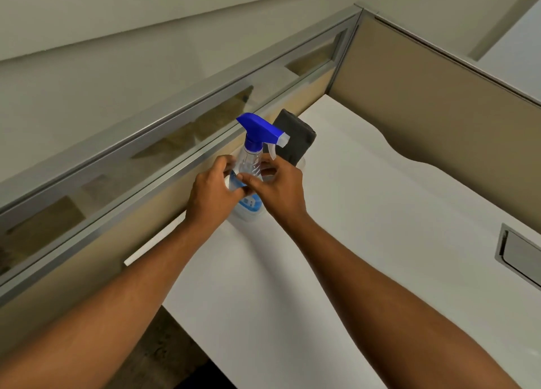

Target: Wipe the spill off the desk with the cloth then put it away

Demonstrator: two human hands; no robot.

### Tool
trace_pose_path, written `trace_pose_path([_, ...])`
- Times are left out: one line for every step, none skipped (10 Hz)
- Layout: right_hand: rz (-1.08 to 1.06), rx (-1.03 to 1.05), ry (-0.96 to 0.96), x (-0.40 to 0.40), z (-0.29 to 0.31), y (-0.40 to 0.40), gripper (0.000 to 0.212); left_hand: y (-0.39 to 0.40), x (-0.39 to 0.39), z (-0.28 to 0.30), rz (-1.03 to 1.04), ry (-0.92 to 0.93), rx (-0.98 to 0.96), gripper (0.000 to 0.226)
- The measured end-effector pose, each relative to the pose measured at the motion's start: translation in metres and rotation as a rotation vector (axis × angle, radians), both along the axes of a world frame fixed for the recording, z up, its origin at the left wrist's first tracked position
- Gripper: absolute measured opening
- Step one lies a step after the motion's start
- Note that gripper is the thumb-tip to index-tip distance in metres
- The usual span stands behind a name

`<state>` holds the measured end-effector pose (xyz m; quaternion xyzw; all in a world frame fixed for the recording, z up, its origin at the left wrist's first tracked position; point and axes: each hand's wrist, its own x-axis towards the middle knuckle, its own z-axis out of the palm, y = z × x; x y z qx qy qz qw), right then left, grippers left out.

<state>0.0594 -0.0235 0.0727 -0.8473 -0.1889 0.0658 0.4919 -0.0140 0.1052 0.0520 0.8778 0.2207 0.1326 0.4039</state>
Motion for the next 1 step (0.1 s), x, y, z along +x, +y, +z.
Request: trace_pose_path([0.004, -0.021, 0.036, -0.0031, 0.0004, 0.0021, 0.055, -0.0034, -0.0015, -0.003, 0.01, -0.023, -0.031, 0.07])
